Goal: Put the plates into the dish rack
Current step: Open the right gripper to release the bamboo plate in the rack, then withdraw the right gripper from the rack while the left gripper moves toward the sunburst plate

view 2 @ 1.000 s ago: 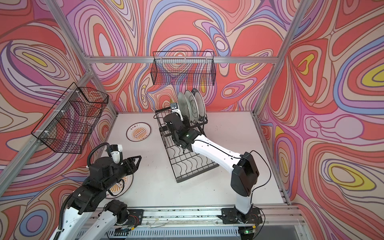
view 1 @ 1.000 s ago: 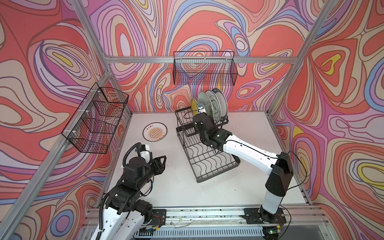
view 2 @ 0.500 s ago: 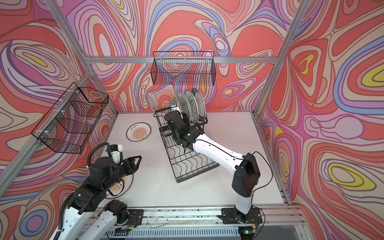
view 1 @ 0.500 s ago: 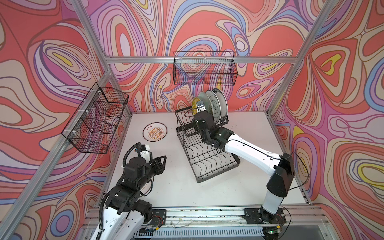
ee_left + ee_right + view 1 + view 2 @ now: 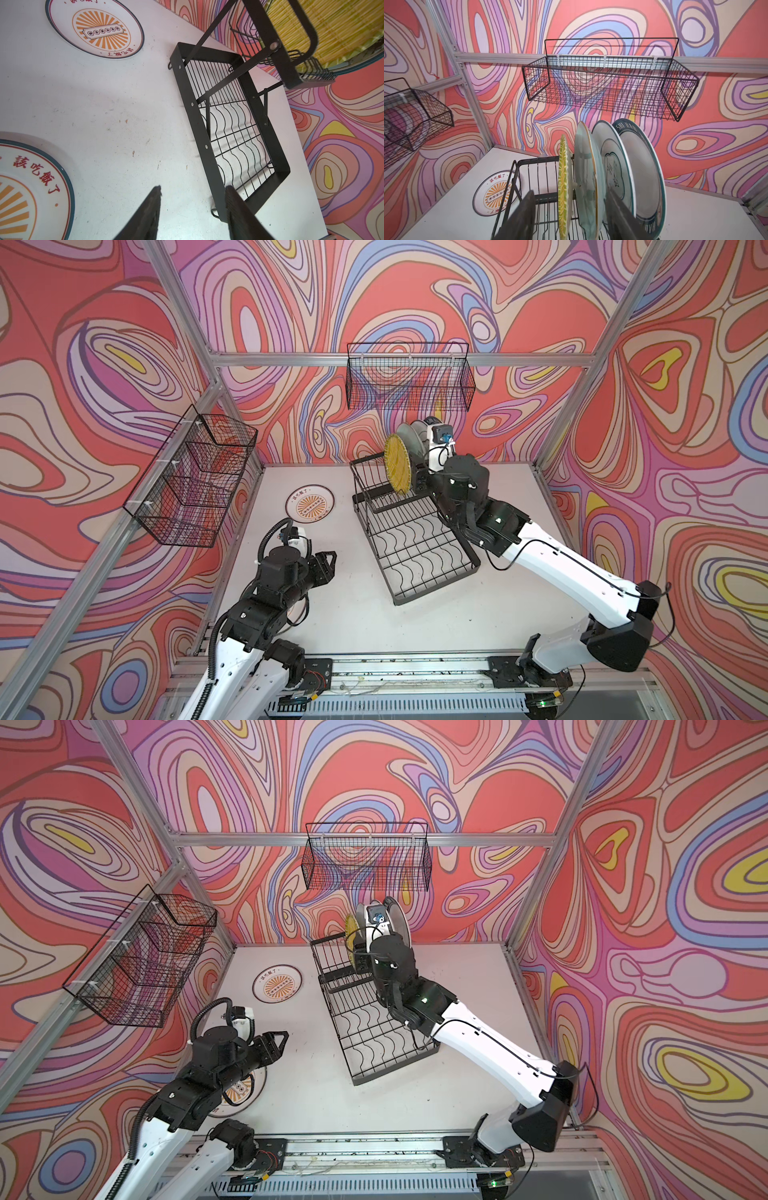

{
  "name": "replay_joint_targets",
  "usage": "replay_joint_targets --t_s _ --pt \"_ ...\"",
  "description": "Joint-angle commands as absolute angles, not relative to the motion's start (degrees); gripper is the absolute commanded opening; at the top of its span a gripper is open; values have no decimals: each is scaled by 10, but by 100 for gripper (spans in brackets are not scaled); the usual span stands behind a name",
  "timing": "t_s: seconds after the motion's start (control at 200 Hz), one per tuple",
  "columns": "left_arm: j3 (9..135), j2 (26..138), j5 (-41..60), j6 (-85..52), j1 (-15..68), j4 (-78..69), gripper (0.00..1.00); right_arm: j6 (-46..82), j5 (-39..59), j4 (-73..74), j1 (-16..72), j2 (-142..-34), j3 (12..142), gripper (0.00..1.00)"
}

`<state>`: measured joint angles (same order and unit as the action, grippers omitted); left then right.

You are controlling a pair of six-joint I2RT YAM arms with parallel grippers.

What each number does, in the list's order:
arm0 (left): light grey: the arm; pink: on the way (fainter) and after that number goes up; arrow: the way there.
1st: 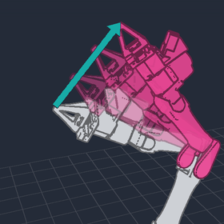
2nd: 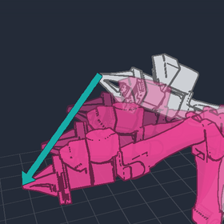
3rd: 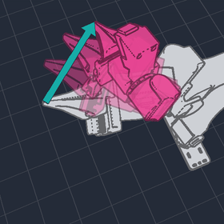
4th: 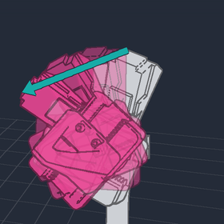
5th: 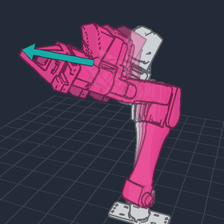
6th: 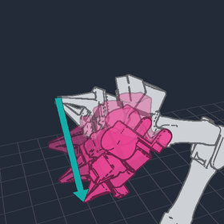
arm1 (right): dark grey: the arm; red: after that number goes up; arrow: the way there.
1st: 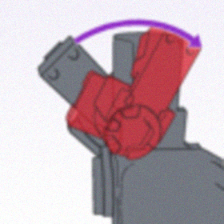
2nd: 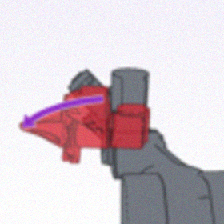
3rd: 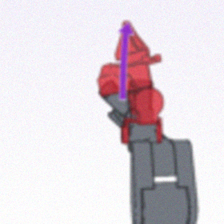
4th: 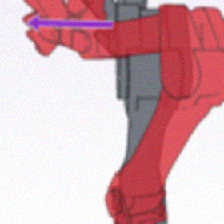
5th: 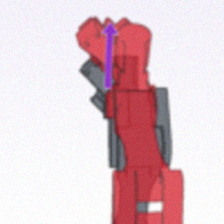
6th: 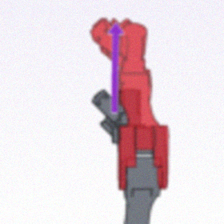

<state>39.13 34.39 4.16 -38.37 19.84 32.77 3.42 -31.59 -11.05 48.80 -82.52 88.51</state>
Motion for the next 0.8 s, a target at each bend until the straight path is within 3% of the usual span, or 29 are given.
replay_joint_targets --t_s 0.0,0.205,0.676,0.791 --pt "375 369 20 -391 200 303 53 24 -291 -99 488 -798 844 57" --pt "356 447 7 -408 200 254 54 58 -331 -120 461 -732 759 64" --pt "340 637 -108 -486 195 85 63 220 -244 -165 269 -569 556 66" --pt "355 700 -114 -503 190 41 64 247 -152 -145 188 -583 526 65"
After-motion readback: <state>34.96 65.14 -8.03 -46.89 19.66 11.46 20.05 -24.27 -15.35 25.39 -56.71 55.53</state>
